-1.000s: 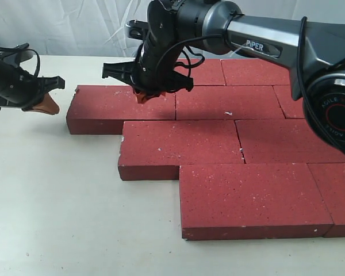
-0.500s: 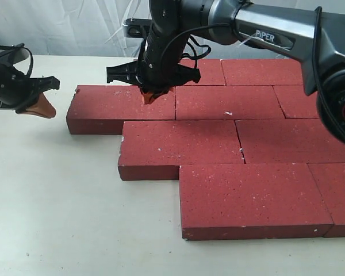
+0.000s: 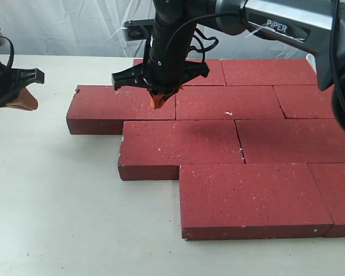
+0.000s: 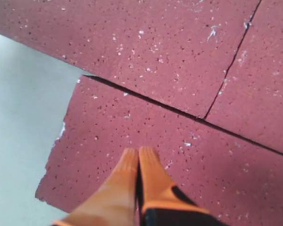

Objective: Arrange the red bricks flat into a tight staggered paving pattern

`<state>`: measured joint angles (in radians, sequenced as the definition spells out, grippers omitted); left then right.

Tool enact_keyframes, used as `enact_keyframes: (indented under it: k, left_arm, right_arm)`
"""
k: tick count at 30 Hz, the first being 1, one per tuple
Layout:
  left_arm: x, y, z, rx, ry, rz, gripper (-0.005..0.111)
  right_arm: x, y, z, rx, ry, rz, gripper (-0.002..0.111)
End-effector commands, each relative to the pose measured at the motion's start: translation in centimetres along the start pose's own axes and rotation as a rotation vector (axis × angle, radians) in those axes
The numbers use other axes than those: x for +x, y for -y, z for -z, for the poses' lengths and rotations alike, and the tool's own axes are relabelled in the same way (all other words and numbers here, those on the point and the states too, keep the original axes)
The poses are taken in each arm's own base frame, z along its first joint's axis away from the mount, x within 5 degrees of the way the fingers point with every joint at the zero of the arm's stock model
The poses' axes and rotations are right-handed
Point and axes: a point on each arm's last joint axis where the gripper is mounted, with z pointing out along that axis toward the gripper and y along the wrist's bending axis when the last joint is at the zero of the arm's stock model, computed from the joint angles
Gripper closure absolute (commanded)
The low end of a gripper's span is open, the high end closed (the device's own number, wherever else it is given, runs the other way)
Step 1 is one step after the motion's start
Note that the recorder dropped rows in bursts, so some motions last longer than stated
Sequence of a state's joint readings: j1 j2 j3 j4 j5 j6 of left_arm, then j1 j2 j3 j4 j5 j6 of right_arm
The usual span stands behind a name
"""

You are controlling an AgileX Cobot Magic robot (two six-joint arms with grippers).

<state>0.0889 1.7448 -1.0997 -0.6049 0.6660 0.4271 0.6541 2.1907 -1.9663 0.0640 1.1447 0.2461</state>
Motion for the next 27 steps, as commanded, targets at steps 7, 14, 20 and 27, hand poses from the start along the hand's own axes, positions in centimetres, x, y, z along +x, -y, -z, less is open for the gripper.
enact_keyframes:
  k: [7,14,20,27]
  left_arm:
    - [1.7,5.7,1.5,-0.056,0.014,-0.198,0.107]
    - [3.1,9.1,1.2,-0.085,-0.015,-0.322,0.107]
    - [3.5,10.1,1.0,-0.050,-0.015,-0.317,0.107]
    - [3.5,10.4,1.0,-0.025,-0.008,-0.282,0.107]
  right_arm:
    - [1.2,0.4,2.3,0.010,0.003,0.012,0.109]
    - [3.6,1.3,3.5,0.018,0.029,0.010,0.109]
    - [6.1,4.6,4.9,0.048,0.047,-0.052,0.109]
    - [9.6,10.6,7.6,0.087,0.099,-0.200,0.109]
